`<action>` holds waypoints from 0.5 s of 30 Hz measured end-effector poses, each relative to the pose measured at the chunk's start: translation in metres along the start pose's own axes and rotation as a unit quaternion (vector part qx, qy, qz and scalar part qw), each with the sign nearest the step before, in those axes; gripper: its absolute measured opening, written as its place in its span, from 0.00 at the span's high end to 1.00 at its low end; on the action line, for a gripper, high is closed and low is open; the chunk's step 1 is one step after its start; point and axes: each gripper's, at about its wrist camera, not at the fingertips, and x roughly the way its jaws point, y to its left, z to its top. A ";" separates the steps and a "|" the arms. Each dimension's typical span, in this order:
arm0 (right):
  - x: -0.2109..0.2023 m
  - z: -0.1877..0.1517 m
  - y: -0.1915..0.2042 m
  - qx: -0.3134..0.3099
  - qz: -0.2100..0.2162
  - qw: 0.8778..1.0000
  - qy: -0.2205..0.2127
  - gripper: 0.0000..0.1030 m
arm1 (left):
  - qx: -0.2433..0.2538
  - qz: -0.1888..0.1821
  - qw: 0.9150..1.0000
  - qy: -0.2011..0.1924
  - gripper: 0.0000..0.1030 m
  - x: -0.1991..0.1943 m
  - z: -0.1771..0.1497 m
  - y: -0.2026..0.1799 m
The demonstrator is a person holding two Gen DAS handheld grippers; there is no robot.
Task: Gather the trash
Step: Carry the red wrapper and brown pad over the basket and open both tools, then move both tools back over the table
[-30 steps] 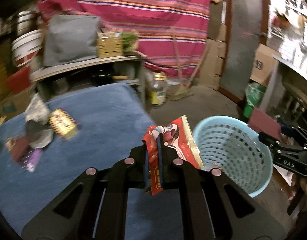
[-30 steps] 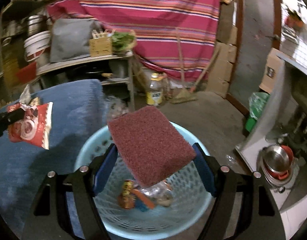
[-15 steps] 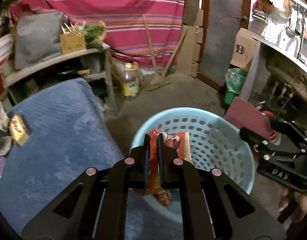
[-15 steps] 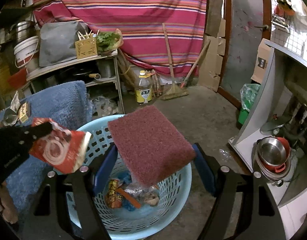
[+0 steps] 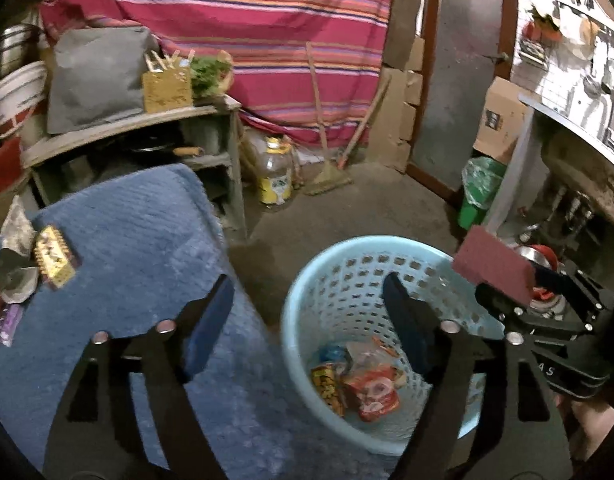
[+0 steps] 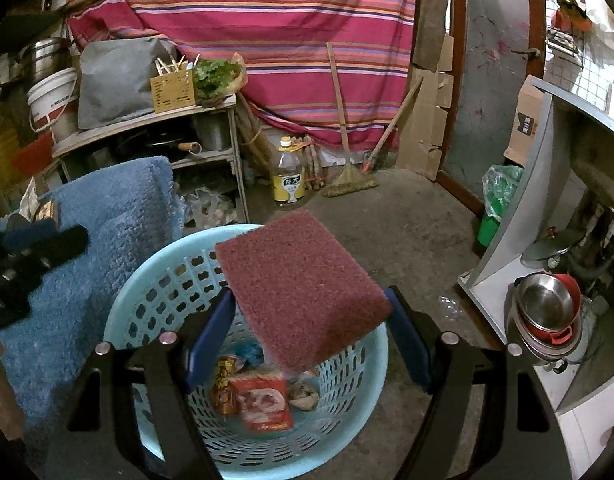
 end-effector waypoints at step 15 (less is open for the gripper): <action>0.024 0.007 0.034 -0.018 0.014 1.000 0.016 0.14 | 0.005 0.066 0.997 -0.039 0.05 -0.047 0.003 0.032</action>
